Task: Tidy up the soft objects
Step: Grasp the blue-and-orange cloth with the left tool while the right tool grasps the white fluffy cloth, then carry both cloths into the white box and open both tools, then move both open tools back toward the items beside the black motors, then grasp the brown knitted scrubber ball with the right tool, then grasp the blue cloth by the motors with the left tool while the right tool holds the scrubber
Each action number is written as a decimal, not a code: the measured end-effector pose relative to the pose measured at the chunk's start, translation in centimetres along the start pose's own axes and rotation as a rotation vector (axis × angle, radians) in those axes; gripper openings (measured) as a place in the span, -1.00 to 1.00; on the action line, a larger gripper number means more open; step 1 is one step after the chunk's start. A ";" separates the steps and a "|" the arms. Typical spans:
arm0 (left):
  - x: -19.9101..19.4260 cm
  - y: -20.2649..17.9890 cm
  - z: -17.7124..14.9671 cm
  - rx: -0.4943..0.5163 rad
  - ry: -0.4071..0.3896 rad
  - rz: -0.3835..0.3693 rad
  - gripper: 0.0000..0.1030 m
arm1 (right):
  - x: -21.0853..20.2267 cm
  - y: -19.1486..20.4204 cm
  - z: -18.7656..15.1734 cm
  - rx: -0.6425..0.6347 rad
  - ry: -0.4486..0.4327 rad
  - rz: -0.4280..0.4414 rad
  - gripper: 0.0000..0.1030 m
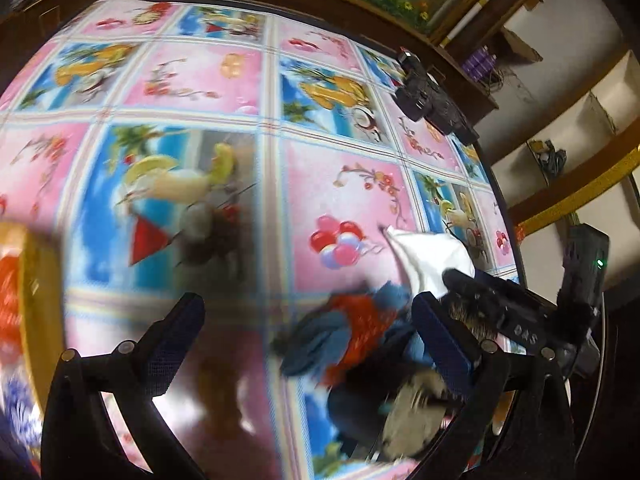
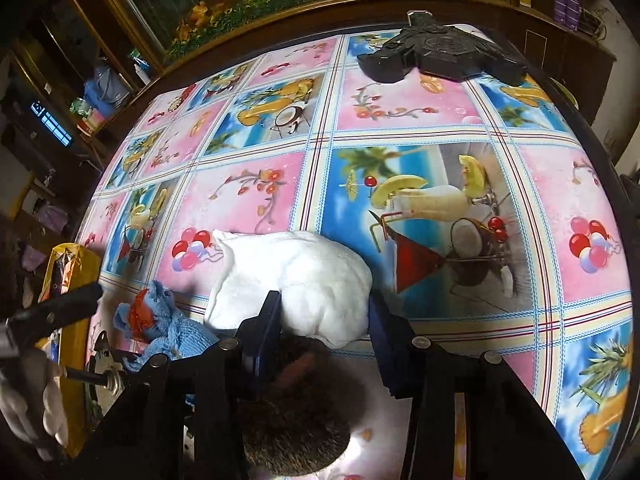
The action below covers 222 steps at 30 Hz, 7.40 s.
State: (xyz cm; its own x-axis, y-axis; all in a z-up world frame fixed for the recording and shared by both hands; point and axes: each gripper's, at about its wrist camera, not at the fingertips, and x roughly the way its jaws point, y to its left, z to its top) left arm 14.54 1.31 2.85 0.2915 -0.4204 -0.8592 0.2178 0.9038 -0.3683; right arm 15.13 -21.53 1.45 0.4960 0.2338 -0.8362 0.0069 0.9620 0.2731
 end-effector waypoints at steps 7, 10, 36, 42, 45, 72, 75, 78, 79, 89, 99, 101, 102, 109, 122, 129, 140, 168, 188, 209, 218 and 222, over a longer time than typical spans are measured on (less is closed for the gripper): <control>4.6 -3.5 0.9 0.253 0.166 0.237 0.94 | -0.7 -1.1 -0.4 0.019 -0.008 0.039 -0.19; 3.3 -1.7 0.2 0.227 0.191 0.279 0.84 | -0.9 -1.6 -0.4 0.036 -0.009 0.042 -0.19; -4.1 0.3 -9.6 0.261 0.003 0.211 -0.49 | -1.0 -0.8 -0.8 -0.021 -0.057 -0.028 -0.14; -9.3 1.1 -12.0 0.192 -0.104 0.148 -0.49 | -1.3 -1.1 -0.7 0.022 -0.075 0.020 -0.51; -12.6 2.0 -13.8 0.142 -0.167 0.117 -0.49 | -3.0 -1.0 -0.8 0.024 -0.156 0.025 -0.51; -20.1 21.4 -23.2 -0.271 -0.264 0.444 -0.37 | -10.2 19.7 -13.4 -0.315 -0.096 0.349 -0.50; -19.8 22.1 -23.3 -0.278 -0.255 0.435 -0.29 | -8.9 22.8 -13.8 -0.374 -0.041 0.357 -0.49; -21.2 21.7 -24.0 -0.282 -0.325 0.375 -0.08 | -7.5 26.5 -14.8 -0.457 0.040 0.365 -0.49; -21.5 21.6 -24.1 -0.280 -0.342 0.367 0.01 | -7.0 27.7 -15.1 -0.484 0.069 0.364 -0.49; -25.8 20.4 -26.0 -0.290 -0.535 0.301 0.16 | -0.9 35.8 -17.2 -0.679 0.295 0.210 -0.50; -26.1 21.0 -26.6 -0.317 -0.543 0.278 0.16 | 3.6 38.5 -14.5 -0.691 0.266 0.022 -0.48; -26.2 20.8 -26.7 -0.313 -0.545 0.282 0.16 | 3.3 38.9 -15.2 -0.723 0.277 0.026 -0.47; -26.1 20.6 -26.7 -0.310 -0.543 0.288 0.16 | 3.2 39.0 -15.9 -0.741 0.281 0.027 -0.45; -25.7 18.0 -26.6 -0.257 -0.529 0.391 0.28 | -0.7 38.1 -17.6 -0.721 0.250 0.145 0.19; -24.3 10.4 -25.9 -0.048 -0.542 0.640 0.44 | -9.9 26.4 -17.5 -0.446 -0.060 0.233 0.60; -22.6 7.5 -25.4 0.019 -0.497 0.650 0.44 | -11.7 19.8 -18.2 -0.329 -0.098 0.228 0.61; -20.1 4.0 -25.0 0.102 -0.440 0.651 0.44 | -13.7 14.1 -18.7 -0.231 -0.129 0.233 0.61; -6.5 -1.6 -19.6 0.129 -0.088 0.220 0.43 | -17.6 -1.3 -17.7 0.102 -0.197 0.138 0.64; -5.0 -2.3 -19.8 0.222 -0.102 0.278 1.00 | -8.2 -4.2 -8.4 0.303 -0.051 0.250 0.65; -2.3 -7.7 -1.5 0.235 0.063 0.100 0.90 | -2.3 -6.3 -3.3 0.287 -0.140 0.184 0.00; 4.1 -9.2 -1.5 0.364 0.309 0.183 -0.23 | -3.3 -7.0 -4.6 0.302 -0.134 0.206 0.03; 2.6 -9.1 -1.1 0.337 0.218 0.155 -0.25 | -3.5 -6.7 -4.7 0.296 -0.145 0.195 0.02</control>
State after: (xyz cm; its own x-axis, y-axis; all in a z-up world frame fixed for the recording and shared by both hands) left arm 12.29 -7.91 3.52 0.1484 -0.2226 -0.9636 0.4900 0.8629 -0.1238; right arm 9.32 -28.11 0.30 0.6300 0.3658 -0.6850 0.1404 0.8139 0.5638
